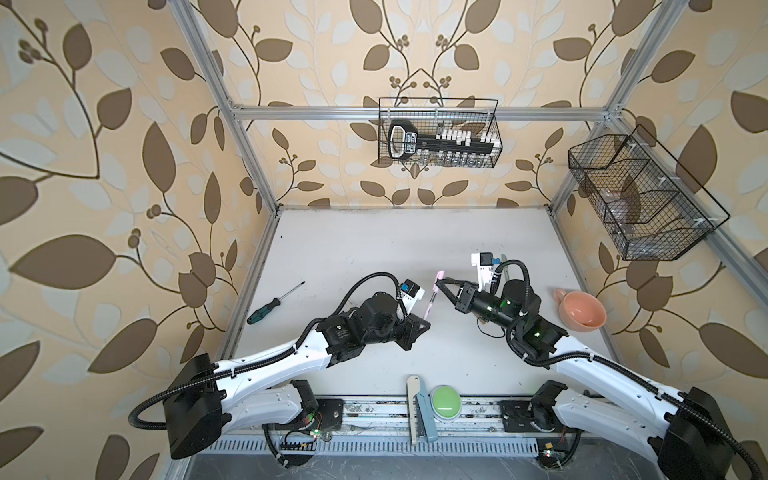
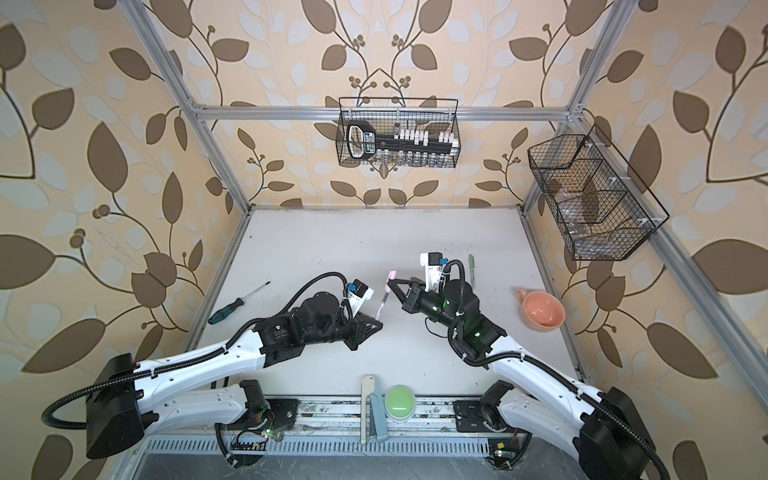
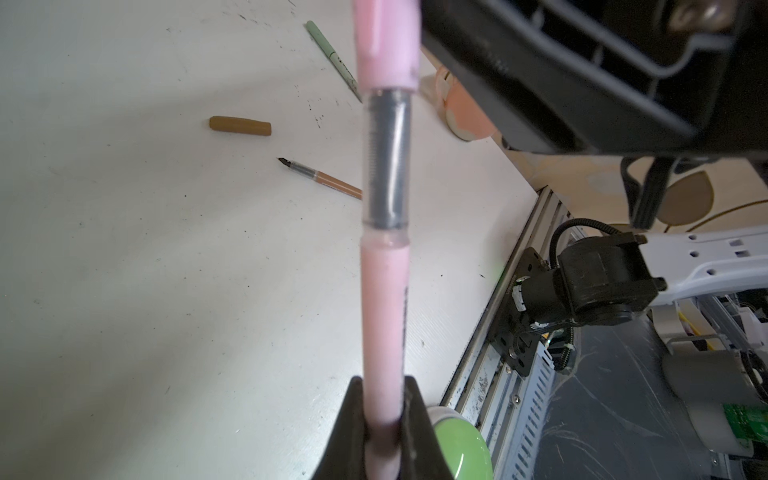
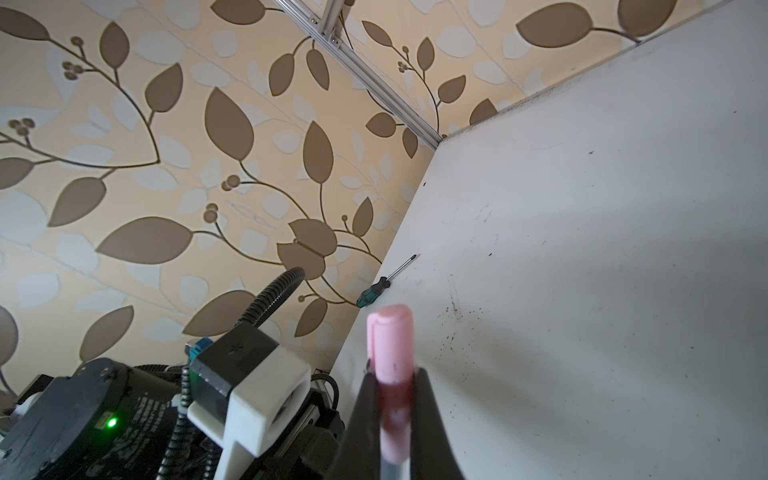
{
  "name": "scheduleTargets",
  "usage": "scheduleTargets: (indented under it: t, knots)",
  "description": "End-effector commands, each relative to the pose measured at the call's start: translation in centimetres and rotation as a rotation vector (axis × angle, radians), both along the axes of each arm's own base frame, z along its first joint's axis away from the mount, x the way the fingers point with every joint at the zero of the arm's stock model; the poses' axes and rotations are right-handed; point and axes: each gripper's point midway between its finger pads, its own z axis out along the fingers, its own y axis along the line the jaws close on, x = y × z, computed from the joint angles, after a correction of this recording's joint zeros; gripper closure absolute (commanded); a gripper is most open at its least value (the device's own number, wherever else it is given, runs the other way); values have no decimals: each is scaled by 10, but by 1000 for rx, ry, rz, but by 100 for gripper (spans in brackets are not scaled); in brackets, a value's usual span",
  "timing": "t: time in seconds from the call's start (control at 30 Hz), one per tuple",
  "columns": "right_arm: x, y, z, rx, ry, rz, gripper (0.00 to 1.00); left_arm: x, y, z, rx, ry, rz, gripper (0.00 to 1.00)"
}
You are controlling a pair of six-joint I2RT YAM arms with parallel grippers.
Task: Insert the pens into the pen caps
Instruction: 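Push the pink cap down onto the pen nib with the right gripper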
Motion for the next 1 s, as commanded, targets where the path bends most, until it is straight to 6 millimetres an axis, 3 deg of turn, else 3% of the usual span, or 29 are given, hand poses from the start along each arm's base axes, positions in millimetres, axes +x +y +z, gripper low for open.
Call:
scheduleTargets:
  t: [0.0, 0.43, 0.7, 0.97]
  knots:
    - [-4, -4, -21, -38, 42, -10, 98, 8, 2, 25, -60, -88, 35, 98]
    - [-4, 0, -25, -49, 44, -1, 99, 7, 1, 31, -71, -96, 24, 99]
    - [-11, 9, -18, 8, 33, 24, 98, 12, 2, 48, -112, -147, 45, 98]
    - [-15, 11, -15, -2, 19, 28, 80, 17, 0, 58, -113, -178, 56, 98]
